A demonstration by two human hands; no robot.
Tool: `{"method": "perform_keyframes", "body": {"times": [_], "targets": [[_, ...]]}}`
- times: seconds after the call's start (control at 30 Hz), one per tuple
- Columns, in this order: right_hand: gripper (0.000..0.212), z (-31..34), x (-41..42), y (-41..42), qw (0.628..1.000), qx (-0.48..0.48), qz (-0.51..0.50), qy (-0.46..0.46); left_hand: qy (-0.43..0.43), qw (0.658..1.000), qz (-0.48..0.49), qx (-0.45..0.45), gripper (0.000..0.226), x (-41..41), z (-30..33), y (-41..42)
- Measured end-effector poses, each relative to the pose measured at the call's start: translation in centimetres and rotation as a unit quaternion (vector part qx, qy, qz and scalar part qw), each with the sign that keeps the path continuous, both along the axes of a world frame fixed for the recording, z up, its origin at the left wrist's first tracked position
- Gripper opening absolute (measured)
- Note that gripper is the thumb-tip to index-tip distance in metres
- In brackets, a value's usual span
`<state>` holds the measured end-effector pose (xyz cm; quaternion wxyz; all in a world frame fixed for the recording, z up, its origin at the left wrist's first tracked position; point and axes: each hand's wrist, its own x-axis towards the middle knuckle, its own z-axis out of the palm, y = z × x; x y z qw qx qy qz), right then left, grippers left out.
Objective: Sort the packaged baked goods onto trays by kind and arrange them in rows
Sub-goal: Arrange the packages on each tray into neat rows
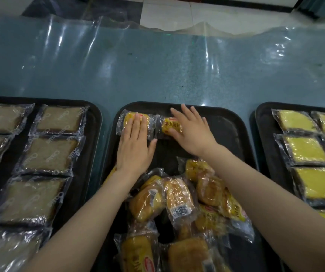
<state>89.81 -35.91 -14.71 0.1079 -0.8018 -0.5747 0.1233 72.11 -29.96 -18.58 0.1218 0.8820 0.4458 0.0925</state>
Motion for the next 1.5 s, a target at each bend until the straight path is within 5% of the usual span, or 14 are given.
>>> {"method": "perform_keyframes", "body": {"times": [0.07, 0.2, 0.4, 0.57, 0.8, 1.0, 1.17, 1.33, 1.5], "targets": [[0.043, 2.0, 0.8, -1.5, 0.998, 0.039, -0.020, 0.054, -0.028, 0.999, -0.022, -0.004, 0.067, -0.3, 1.2, -0.6], [0.044, 4.5, 2.1, -7.4, 0.982, -0.089, -0.037, 0.165, -0.089, 0.994, -0.026, -0.058, 0.057, -1.5, 3.5, -3.1], [0.062, 4.5, 1.3, -14.5, 0.979, -0.121, -0.085, 0.139, -0.114, 0.987, 0.029, -0.107, 0.046, -6.6, 4.5, -8.3], [0.029, 4.9, 0.0, -15.7, 0.978, -0.047, -0.120, 0.163, -0.042, 0.996, 0.059, -0.044, 0.033, -10.3, 4.0, -10.8], [0.040, 6.3, 0.2, -14.8, 0.928, 0.168, -0.238, 0.232, 0.006, 0.986, -0.032, -0.162, 0.049, -9.7, 2.9, -9.4], [0.029, 5.4, 2.3, -12.7, 0.913, 0.220, -0.291, 0.185, 0.089, 0.978, -0.043, -0.184, 0.051, -8.4, 1.8, -6.6], [0.032, 2.7, 3.7, -10.6, 0.946, 0.177, -0.261, 0.077, 0.140, 0.968, 0.047, -0.202, 0.053, -6.2, 2.5, -5.9], [0.052, 0.9, 2.5, -9.9, 0.982, 0.027, -0.123, 0.142, 0.113, 0.969, 0.077, -0.203, 0.062, -5.4, 2.5, -6.3], [0.027, -0.2, 2.3, -10.2, 0.997, 0.056, 0.002, -0.057, 0.000, 0.979, 0.094, -0.180, 0.066, -4.9, 3.0, -7.1]]}}
